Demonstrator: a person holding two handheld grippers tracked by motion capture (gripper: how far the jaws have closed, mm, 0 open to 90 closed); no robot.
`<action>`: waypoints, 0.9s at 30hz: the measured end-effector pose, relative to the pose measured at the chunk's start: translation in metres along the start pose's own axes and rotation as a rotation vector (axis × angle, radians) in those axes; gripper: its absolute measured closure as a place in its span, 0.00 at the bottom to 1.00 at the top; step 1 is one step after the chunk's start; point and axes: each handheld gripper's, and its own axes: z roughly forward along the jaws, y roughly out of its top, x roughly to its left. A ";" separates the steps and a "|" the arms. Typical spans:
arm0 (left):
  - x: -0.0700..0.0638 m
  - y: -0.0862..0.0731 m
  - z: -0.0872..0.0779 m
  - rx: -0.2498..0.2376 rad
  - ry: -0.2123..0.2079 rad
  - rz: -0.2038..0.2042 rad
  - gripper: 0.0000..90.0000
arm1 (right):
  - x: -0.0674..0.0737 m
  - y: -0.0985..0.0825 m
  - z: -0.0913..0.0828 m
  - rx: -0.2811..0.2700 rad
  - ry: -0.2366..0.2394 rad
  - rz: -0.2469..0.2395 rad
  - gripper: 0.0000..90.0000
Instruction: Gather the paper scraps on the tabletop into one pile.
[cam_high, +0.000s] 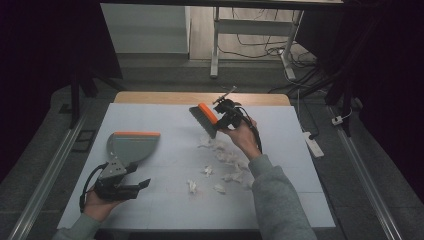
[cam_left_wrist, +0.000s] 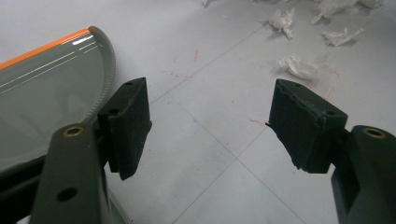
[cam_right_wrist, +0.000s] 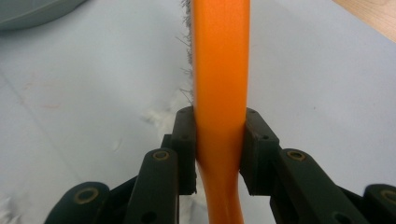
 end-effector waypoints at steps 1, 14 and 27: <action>0.000 0.000 0.000 0.000 0.000 0.000 0.33 | -0.001 0.002 0.004 0.016 -0.020 -0.015 0.79; 0.001 -0.001 -0.002 -0.004 0.001 -0.002 0.33 | 0.014 0.002 0.013 0.196 0.022 -0.295 0.79; -0.001 0.001 -0.002 -0.007 0.006 0.006 0.33 | 0.015 -0.016 -0.029 0.021 0.019 -0.243 0.79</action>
